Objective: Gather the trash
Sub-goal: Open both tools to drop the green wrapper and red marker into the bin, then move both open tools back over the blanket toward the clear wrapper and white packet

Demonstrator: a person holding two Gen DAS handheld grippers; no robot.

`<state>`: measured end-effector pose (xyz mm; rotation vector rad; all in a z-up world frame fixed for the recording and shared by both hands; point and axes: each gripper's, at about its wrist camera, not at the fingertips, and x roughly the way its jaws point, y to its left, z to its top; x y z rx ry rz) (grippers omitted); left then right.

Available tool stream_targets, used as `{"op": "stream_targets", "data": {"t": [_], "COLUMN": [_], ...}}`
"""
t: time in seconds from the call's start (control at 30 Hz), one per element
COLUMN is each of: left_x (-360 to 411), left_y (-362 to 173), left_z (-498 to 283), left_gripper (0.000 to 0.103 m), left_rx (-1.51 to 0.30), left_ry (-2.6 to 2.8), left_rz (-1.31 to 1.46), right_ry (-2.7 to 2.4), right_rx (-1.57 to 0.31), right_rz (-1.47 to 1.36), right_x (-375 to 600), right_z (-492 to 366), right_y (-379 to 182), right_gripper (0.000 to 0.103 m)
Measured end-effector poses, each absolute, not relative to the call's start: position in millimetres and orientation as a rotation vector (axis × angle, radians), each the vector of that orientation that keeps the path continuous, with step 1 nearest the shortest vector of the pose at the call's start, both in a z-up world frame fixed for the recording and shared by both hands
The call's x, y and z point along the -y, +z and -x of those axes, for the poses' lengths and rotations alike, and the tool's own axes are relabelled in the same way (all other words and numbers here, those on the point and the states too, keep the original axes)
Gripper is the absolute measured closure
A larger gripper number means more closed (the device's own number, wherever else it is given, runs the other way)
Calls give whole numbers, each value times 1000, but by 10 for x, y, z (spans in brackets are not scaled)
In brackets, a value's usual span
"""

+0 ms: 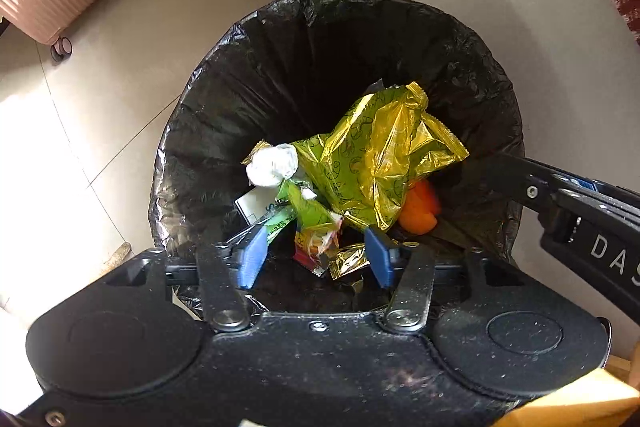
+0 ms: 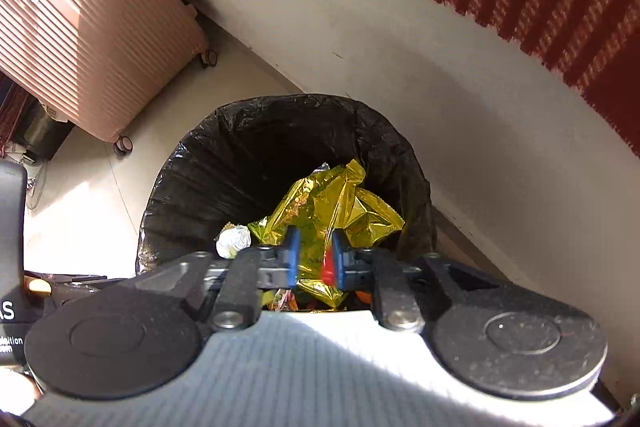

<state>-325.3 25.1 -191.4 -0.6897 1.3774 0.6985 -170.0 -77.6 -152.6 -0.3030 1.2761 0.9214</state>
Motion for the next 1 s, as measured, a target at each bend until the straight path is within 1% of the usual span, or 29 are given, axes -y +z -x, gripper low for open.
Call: {"op": "stream_targets", "data": {"t": [0.03, 0.13, 0.2, 0.3, 0.4, 0.5, 0.57, 0.6, 0.63, 0.77, 0.87, 0.93, 1.0], "left_x": [-252, -272, -295, -332, -345, -355, -360, -369, -365, -374, -383, -394, -350], "left_y": [-1892, -1816, -1733, -1474, -1045, -491, -75, 117, 317, 916, 1248, 1401, 1535], "left_z": [3242, 3226, 3233, 3286, 3331, 3316, 3252, 3210, 3146, 2741, 2326, 2043, 1654], "left_gripper": [44, 40, 40, 40, 40, 38, 32, 26, 22, 20, 18, 15, 15], "left_rx": [-1375, -1370, -1361, -1316, -1253, -1182, -1111, -1072, -1027, -893, -820, -784, -768], "left_ry": [697, 689, 686, 683, 686, 679, 666, 660, 653, 597, 537, 487, 441], "left_rz": [679, 653, 648, 646, 619, 567, 518, 492, 463, 375, 358, 352, 349], "right_ry": [918, 909, 900, 897, 912, 926, 932, 929, 923, 872, 810, 761, 716], "right_rx": [-1275, -1270, -1266, -1241, -1191, -1135, -1085, -1056, -1027, -919, -862, -825, -798], "right_rz": [297, 285, 278, 273, 251, 200, 164, 145, 127, 82, 72, 91, 94], "right_x": [776, 767, 767, 785, 859, 979, 1067, 1114, 1158, 1305, 1430, 1494, 1574], "right_z": [1695, 1681, 1671, 1668, 1637, 1554, 1476, 1426, 1367, 1065, 739, 524, 278], "right_y": [-1515, -1466, -1415, -1227, -893, -411, -58, 120, 297, 902, 1248, 1434, 1536], "right_gripper": [58, 57, 56, 56, 53, 49, 46, 44, 44, 43, 43, 43, 43]}}
